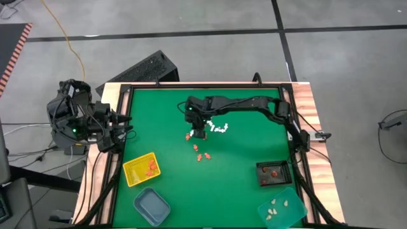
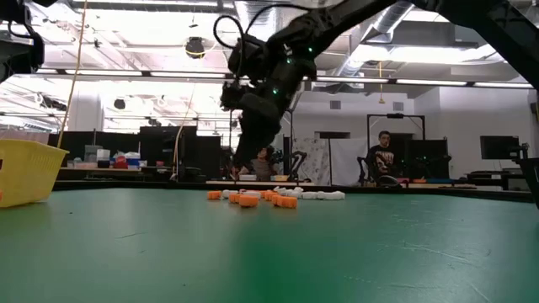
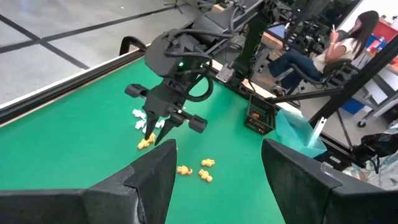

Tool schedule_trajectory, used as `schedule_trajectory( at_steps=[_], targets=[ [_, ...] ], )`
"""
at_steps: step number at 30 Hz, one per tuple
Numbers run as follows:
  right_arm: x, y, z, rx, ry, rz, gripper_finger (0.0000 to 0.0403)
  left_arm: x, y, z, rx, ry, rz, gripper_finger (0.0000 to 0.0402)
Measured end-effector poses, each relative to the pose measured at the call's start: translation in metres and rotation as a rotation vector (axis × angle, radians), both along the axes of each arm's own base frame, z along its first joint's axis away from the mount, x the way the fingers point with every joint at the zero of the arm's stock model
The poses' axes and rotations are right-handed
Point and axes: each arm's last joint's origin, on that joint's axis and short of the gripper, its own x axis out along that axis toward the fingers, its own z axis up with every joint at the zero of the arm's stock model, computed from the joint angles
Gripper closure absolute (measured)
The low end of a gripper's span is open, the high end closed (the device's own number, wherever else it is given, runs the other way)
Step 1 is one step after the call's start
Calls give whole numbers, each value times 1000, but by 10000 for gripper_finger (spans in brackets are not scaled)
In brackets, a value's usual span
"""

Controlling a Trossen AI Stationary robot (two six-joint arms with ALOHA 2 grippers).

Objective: Sort Halloween decoration
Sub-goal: Put the orange skeleton model into the yellow bin

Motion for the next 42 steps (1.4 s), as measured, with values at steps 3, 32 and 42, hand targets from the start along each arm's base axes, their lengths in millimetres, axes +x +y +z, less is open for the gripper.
schedule_trajectory(
  at_steps=[3, 32, 42],
  targets=[
    [-5, 1, -8, 0, -3, -4, 302, 0, 0, 0, 9, -4, 5, 176],
    [-41, -8, -38, -22, -267, -93, 302, 0, 2, 1, 11, -48, 64, 176],
    [-40, -10, -44, -39, -254, -88, 302, 0, 2, 1, 15, -54, 72, 176]
  ],
)
